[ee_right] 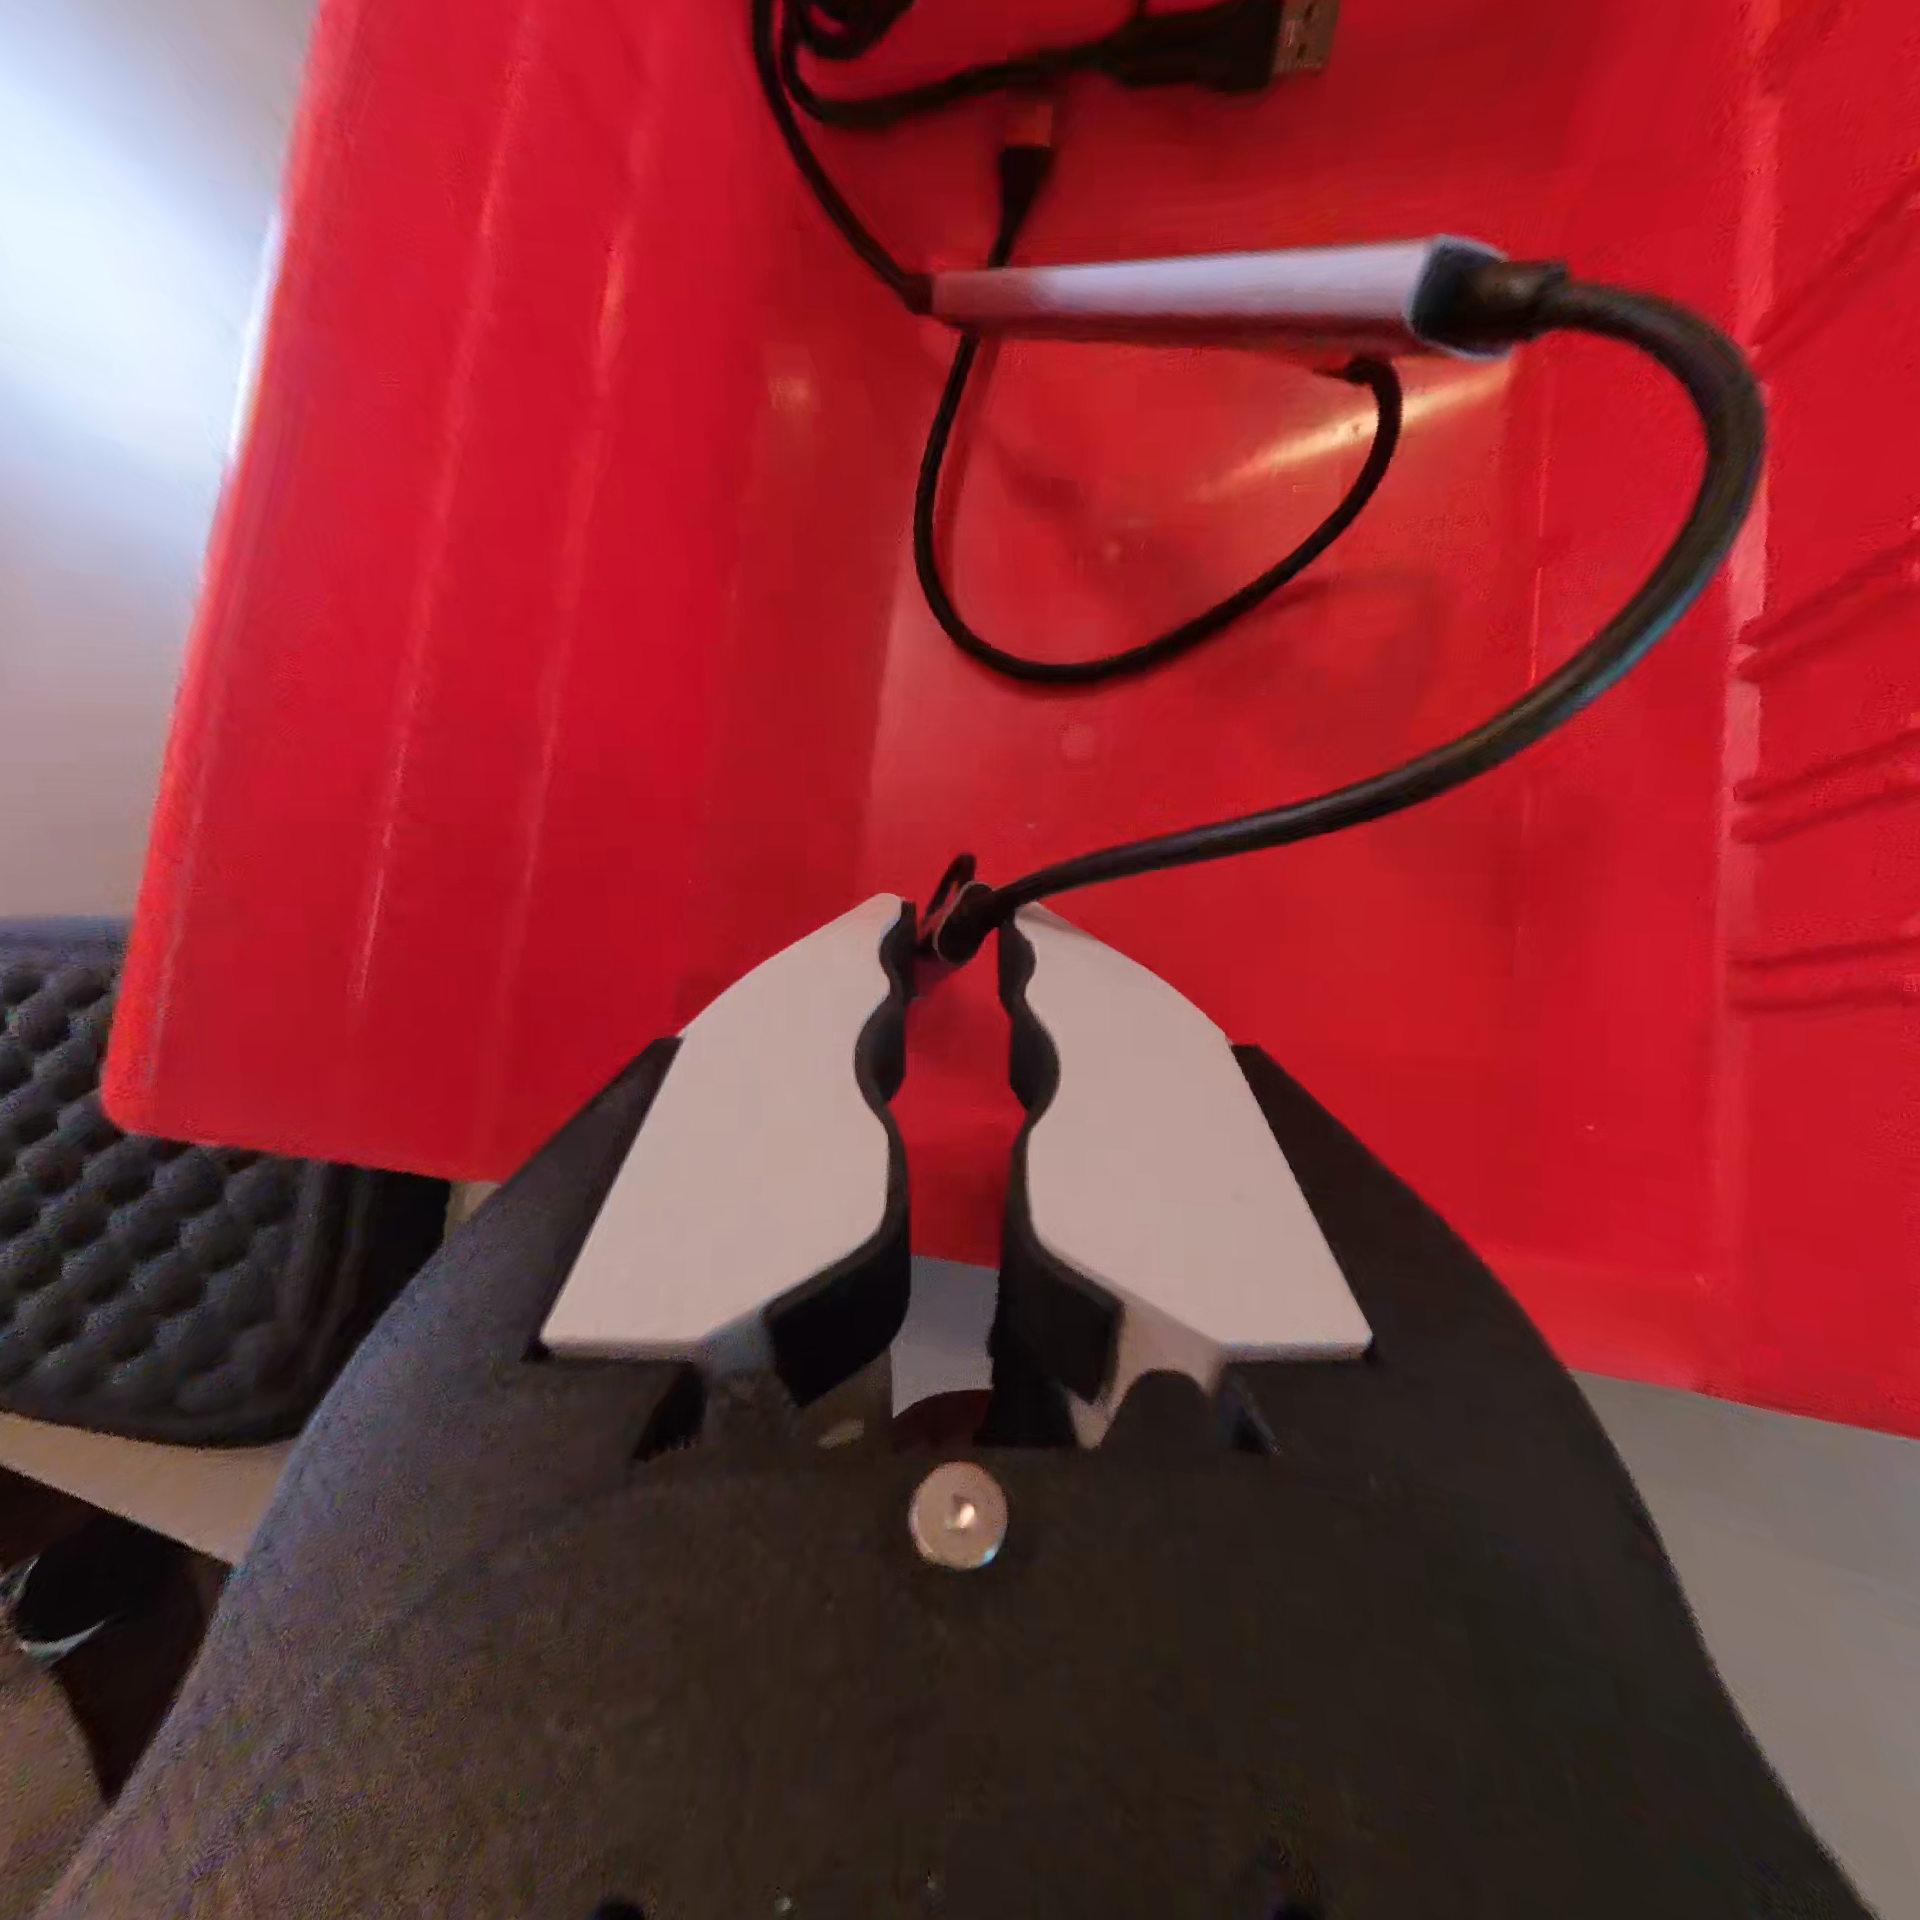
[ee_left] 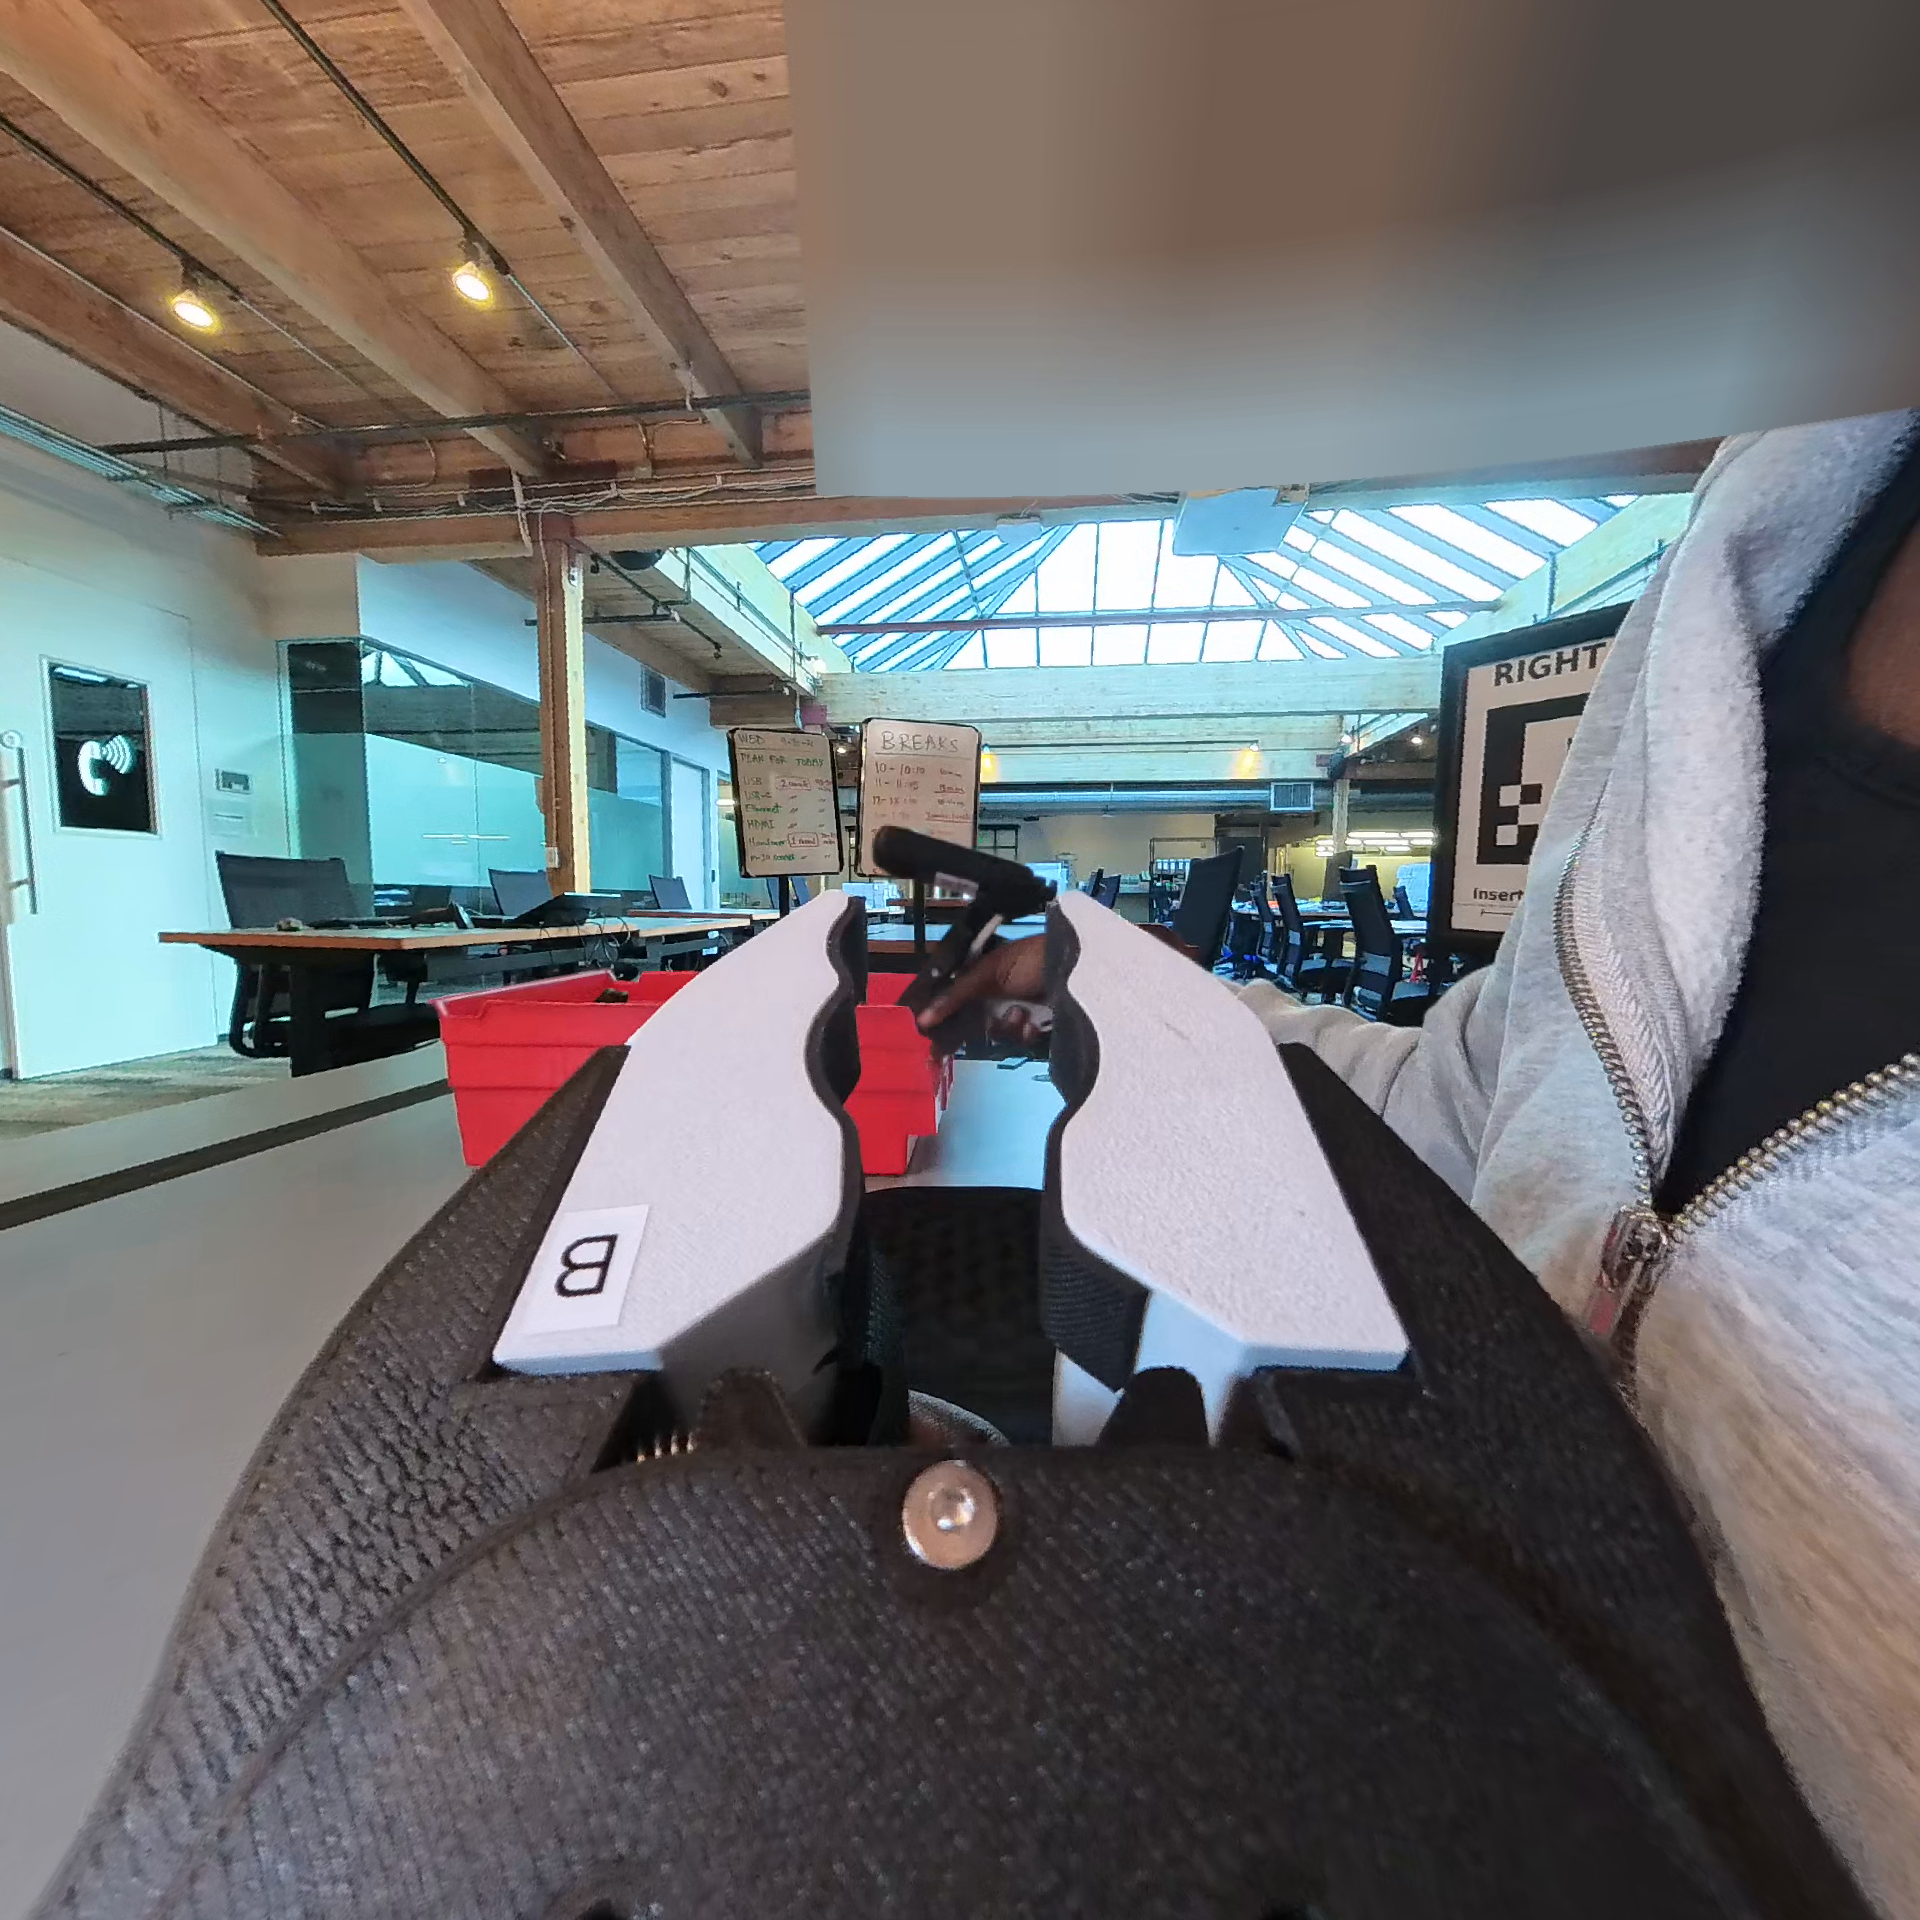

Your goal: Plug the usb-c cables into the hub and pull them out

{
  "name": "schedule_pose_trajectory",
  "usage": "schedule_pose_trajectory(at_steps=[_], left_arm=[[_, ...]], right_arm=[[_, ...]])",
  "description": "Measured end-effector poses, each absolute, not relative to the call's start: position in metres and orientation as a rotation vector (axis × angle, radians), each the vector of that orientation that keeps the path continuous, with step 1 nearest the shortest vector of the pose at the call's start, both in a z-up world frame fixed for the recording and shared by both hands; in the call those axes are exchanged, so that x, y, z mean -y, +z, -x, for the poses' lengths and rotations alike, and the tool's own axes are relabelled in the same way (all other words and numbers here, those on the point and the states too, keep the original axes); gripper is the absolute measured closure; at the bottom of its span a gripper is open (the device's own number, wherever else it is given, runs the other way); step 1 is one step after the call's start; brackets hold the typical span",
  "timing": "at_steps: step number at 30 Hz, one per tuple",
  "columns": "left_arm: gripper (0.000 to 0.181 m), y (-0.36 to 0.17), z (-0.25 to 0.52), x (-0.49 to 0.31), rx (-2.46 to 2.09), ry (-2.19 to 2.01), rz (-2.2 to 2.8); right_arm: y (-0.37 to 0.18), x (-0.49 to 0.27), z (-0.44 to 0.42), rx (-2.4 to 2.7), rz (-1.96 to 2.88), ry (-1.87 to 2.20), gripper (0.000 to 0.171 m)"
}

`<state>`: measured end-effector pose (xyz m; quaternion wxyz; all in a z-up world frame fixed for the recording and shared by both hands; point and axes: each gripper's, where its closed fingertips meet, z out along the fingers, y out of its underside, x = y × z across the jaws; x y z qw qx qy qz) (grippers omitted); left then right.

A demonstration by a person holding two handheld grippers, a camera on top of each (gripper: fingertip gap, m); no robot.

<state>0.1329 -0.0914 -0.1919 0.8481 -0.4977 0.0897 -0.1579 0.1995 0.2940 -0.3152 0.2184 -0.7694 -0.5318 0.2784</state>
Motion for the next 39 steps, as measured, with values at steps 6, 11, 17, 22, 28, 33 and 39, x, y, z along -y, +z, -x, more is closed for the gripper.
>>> schedule_pose_trajectory(at_steps=[6, 11, 17, 22, 28, 33, 39], left_arm=[[0.148, -0.192, -0.133, 0.092, -0.189, -0.332, 1.049], [0.148, -0.192, -0.133, 0.092, -0.187, -0.331, 1.049], [0.148, -0.192, -0.133, 0.091, -0.185, -0.330, 1.050], [0.148, -0.191, -0.134, 0.091, -0.187, -0.322, 1.050], [0.148, -0.190, -0.133, 0.092, -0.179, -0.322, 1.044], [0.147, -0.176, -0.149, 0.113, -0.268, -0.566, 1.067], [0.147, -0.189, -0.041, 0.161, -0.183, 0.006, 1.837]], right_arm=[[-0.292, -0.306, -0.223, 1.494, 2.064, 0.327, 0.123], [-0.247, -0.308, -0.234, 1.307, 1.911, 0.225, 0.124], [-0.146, -0.204, -0.189, 1.110, 1.225, 0.816, 0.132], [-0.114, -0.086, -0.151, 1.108, 0.742, 1.312, 0.135], [-0.187, -0.017, -0.094, 1.126, 0.666, 1.627, 0.135], [-0.201, -0.004, -0.088, 1.230, 0.688, 1.653, 0.133], [-0.200, -0.001, -0.090, 1.233, 0.675, 1.684, 0.133]])
